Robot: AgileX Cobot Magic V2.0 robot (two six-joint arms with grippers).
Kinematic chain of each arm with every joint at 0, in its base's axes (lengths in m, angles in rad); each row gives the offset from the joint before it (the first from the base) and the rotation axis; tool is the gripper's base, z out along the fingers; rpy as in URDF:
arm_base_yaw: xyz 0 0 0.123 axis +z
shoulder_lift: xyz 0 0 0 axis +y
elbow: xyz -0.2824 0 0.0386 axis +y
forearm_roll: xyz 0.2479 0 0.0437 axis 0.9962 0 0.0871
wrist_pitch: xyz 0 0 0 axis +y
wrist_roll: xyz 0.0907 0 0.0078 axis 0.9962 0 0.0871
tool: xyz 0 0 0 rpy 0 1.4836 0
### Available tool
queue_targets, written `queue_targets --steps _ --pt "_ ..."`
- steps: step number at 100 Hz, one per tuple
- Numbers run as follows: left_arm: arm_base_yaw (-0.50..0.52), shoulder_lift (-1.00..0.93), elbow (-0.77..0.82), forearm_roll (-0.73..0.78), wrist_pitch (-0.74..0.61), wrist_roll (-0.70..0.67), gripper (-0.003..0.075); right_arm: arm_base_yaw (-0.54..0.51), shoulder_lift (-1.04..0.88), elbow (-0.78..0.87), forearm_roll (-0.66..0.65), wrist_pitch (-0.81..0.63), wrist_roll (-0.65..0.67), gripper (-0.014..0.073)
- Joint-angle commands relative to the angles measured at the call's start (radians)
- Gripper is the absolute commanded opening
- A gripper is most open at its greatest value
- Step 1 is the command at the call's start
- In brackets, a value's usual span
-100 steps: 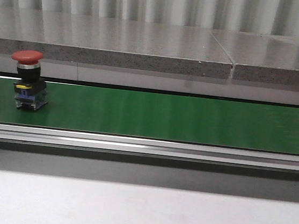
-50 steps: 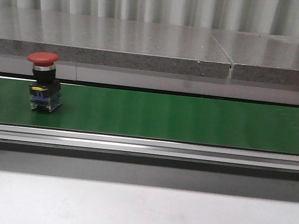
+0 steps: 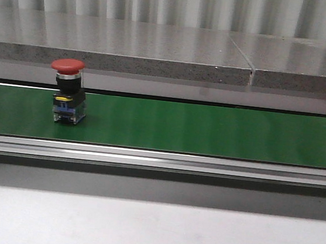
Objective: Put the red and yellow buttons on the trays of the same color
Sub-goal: 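Set the yellow button on the green belt and open the left gripper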
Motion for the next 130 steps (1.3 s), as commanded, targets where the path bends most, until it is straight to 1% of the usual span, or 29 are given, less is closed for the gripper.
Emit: queue_targets --steps 1,4,14,32,37,41,46,51,56,58,60,65,66,67,68,82,94,111,130 --pt "-0.007 -0.039 -0.029 -0.027 -0.022 0.001 0.0539 -0.002 0.006 -0.024 -0.010 -0.073 -0.009 -0.0067" --pt "-0.007 -0.041 -0.029 -0.031 -0.025 0.001 0.0549 -0.002 0.006 -0.024 -0.010 -0.073 -0.009 -0.0067" --pt "-0.014 -0.068 -0.029 -0.052 -0.033 0.012 0.0547 -0.002 0.006 -0.024 -0.010 -0.073 -0.009 -0.0067" --pt "-0.068 -0.171 -0.029 -0.054 -0.070 0.017 0.0547 -0.002 0.006 -0.024 -0.010 -0.073 -0.009 -0.0067" --pt "-0.087 -0.209 -0.027 -0.054 -0.078 0.017 0.0540 -0.002 0.006 -0.024 -0.010 -0.073 -0.009 -0.0067" --pt "-0.107 -0.232 -0.019 -0.054 -0.084 0.017 0.0514 -0.002 0.006 -0.024 -0.010 -0.073 -0.009 -0.0067" --pt "-0.135 -0.263 -0.007 -0.054 -0.092 0.017 0.0456 -0.002 0.006 -0.024 -0.010 -0.073 -0.009 -0.0067" --pt "-0.168 -0.298 0.011 -0.054 -0.107 0.017 0.0369 -0.002 0.006 -0.024 -0.010 -0.073 -0.009 -0.0067" --pt "-0.199 -0.327 0.033 -0.054 -0.122 0.017 0.0245 -0.002 0.006 -0.024 -0.010 -0.073 -0.009 -0.0067" --pt "-0.211 -0.335 0.043 -0.054 -0.131 0.017 0.0212 -0.002 0.006 -0.024 -0.010 -0.073 -0.009 -0.0067" --pt "-0.224 -0.351 0.057 -0.054 -0.139 0.017 0.0146 -0.002 0.006 -0.024 -0.010 -0.073 -0.009 -0.0067" --pt "-0.250 -0.373 0.077 -0.054 -0.155 0.017 0.0048 -0.002 0.006 -0.024 -0.010 -0.073 -0.009 -0.0067" --pt "-0.257 -0.384 0.084 -0.054 -0.159 0.017 0.0001 -0.002 0.006 -0.024 -0.010 -0.073 -0.009 -0.0067" --pt "-0.260 -0.384 0.087 -0.054 -0.159 0.017 0.0001 -0.002 0.006 -0.024 -0.010 -0.073 -0.009 -0.0067" --pt "-0.263 -0.390 0.090 -0.054 -0.161 0.017 -0.0022 -0.002 0.006 -0.024 -0.010 -0.073 -0.009 -0.0067" --pt "-0.314 -0.456 0.155 -0.053 -0.169 0.017 -0.0020 -0.002 0.006 -0.024 -0.010 -0.073 -0.009 -0.0067" --pt "-0.332 -0.534 0.224 -0.053 -0.202 0.017 -0.0020 -0.002 0.006 -0.024 -0.010 -0.073 -0.009 -0.0067" --pt "-0.336 -0.668 0.334 -0.053 -0.238 0.017 -0.0020 -0.002 0.006 -0.024 -0.010 -0.073 -0.009 -0.0067" --pt "-0.336 -0.844 0.458 -0.053 -0.238 0.017 -0.0020 -0.002 0.006 -0.024 -0.010 -0.073 -0.009 -0.0067"
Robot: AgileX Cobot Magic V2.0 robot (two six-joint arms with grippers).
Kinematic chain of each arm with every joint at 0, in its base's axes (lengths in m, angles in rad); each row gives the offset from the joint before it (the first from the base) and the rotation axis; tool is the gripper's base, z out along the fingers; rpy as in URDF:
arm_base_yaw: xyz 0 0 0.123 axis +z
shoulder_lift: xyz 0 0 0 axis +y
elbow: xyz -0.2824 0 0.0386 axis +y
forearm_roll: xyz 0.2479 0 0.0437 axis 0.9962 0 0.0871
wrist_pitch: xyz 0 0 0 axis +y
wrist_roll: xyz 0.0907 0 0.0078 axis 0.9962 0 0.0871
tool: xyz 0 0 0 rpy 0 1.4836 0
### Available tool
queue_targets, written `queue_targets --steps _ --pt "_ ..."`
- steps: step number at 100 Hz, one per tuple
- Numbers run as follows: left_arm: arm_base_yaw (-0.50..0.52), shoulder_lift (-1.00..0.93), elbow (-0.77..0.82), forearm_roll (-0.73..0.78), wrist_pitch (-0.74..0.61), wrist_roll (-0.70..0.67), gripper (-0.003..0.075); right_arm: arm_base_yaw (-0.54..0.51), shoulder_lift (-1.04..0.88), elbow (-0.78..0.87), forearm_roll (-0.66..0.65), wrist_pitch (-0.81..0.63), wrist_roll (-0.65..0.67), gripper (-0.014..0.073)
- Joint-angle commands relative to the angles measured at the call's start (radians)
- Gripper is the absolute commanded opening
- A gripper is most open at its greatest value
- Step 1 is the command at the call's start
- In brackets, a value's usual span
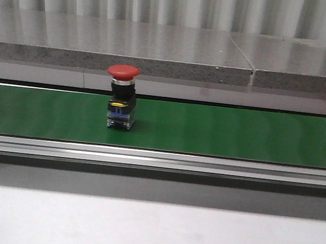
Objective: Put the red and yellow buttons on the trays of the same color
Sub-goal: 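Set the yellow button on the green belt and open the left gripper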
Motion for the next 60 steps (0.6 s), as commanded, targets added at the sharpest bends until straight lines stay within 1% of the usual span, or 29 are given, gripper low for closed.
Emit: queue_targets --steps 1,30,46,60 --pt "-0.011 -0.085 0.030 -0.019 -0.065 0.000 -0.0020 -0.002 0.006 -0.024 -0.010 -0.073 -0.009 -0.0067" --pt "-0.011 -0.296 0.157 -0.019 -0.023 0.000 -0.0020 -0.002 0.006 -0.024 -0.010 -0.084 -0.009 -0.0067" --pt "-0.011 -0.329 0.175 -0.021 -0.017 0.000 -0.0020 -0.002 0.006 -0.021 -0.010 -0.095 -0.009 -0.0067" --pt "-0.011 -0.329 0.175 -0.021 -0.014 0.000 -0.0020 -0.002 0.020 -0.035 -0.009 -0.076 -0.009 -0.0067"
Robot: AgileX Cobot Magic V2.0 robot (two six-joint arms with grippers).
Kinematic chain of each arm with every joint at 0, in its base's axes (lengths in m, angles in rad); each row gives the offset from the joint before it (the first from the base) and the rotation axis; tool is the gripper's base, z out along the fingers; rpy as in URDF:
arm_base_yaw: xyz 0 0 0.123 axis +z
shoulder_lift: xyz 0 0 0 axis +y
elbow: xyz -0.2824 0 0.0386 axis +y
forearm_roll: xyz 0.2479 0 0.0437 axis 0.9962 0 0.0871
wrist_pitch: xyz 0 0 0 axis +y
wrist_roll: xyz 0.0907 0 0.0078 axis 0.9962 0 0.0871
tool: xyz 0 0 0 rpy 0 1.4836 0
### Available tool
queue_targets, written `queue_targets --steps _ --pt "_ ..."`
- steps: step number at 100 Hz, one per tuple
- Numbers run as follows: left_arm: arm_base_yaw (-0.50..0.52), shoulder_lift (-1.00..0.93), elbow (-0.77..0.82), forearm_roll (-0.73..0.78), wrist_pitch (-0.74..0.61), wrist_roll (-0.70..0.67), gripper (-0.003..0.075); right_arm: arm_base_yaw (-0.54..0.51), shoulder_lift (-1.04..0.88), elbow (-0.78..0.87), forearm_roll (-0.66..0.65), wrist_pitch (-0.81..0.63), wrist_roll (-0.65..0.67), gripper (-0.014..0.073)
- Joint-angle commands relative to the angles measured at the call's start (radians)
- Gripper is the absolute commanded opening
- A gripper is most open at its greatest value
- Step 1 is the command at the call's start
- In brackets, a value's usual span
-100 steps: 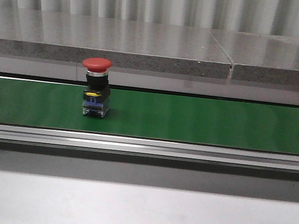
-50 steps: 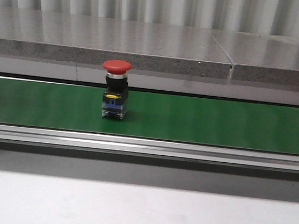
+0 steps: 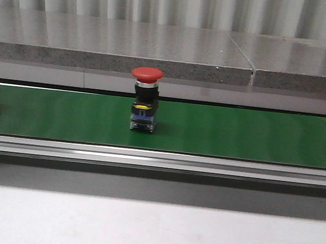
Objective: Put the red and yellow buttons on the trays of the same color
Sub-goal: 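Set the yellow button on the green belt and open the left gripper, then lower the right gripper onto the red button at the belt end and grasp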
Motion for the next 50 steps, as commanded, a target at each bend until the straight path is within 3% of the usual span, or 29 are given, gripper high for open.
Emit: queue_targets --steps 1,27,50 --pt "-0.009 0.005 -0.028 -0.021 -0.055 0.000 -0.0020 -0.002 0.025 -0.040 -0.009 -0.066 -0.009 -0.0067" --pt "-0.009 0.005 -0.028 -0.021 -0.041 0.000 -0.0020 -0.002 0.282 -0.231 -0.009 0.061 -0.070 -0.0067" --pt "-0.009 0.005 -0.028 -0.021 -0.041 0.000 -0.0020 0.017 0.521 -0.404 -0.009 0.072 -0.078 -0.0063"
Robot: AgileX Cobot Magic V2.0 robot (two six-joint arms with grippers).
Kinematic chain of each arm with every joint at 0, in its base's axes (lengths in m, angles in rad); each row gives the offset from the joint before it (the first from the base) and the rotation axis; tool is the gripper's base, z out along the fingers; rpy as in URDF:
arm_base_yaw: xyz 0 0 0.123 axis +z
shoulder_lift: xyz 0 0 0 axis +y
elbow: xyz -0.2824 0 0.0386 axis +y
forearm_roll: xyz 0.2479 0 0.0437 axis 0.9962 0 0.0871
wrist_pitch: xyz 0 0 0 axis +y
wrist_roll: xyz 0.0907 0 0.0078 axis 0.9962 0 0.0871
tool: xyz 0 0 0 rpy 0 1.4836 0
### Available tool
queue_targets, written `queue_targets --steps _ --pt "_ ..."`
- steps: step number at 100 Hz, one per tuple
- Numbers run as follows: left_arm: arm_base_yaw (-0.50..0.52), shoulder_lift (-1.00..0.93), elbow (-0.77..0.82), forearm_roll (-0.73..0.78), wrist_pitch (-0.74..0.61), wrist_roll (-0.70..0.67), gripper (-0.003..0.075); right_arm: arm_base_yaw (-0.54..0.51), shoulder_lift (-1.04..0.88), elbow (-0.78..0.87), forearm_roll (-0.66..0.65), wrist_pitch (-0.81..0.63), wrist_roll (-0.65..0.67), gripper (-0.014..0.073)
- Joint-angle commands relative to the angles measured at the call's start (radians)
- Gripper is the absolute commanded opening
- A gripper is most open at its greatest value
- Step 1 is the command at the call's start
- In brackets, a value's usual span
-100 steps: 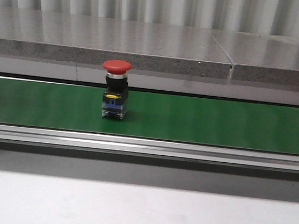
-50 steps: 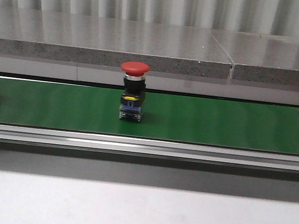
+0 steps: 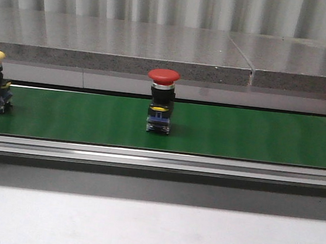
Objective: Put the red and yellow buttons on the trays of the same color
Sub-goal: 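Lower the right gripper onto the red button at the belt end and grasp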
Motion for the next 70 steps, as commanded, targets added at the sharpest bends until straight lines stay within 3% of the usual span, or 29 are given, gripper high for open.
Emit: queue_targets --steps 1,12,19,26,39,45,70 --pt "-0.009 0.005 -0.028 -0.021 -0.059 0.000 -0.0020 0.019 0.080 -0.092 -0.009 -0.048 -0.012 -0.0062" --pt "-0.009 0.005 -0.028 -0.021 -0.059 0.000 -0.0020 0.081 0.189 -0.174 -0.009 -0.008 -0.013 -0.0011" --pt "-0.009 0.005 -0.028 -0.021 -0.059 0.000 -0.0020 0.121 0.259 -0.227 -0.009 0.030 -0.013 0.0068" --pt "-0.009 0.005 -0.028 -0.021 -0.059 0.000 -0.0020 0.158 0.329 -0.283 -0.009 0.071 -0.013 0.0187" --pt "-0.009 0.005 -0.028 -0.021 -0.059 0.000 -0.0020 0.208 0.442 -0.380 -0.003 0.145 -0.013 0.0484" --pt "-0.009 0.005 -0.028 -0.021 -0.059 0.000 -0.0020 0.221 0.497 -0.430 0.017 0.172 -0.013 0.0561" --pt "-0.009 0.005 -0.028 -0.021 -0.059 0.000 -0.0020 0.253 0.668 -0.588 0.065 0.322 -0.060 0.0580"
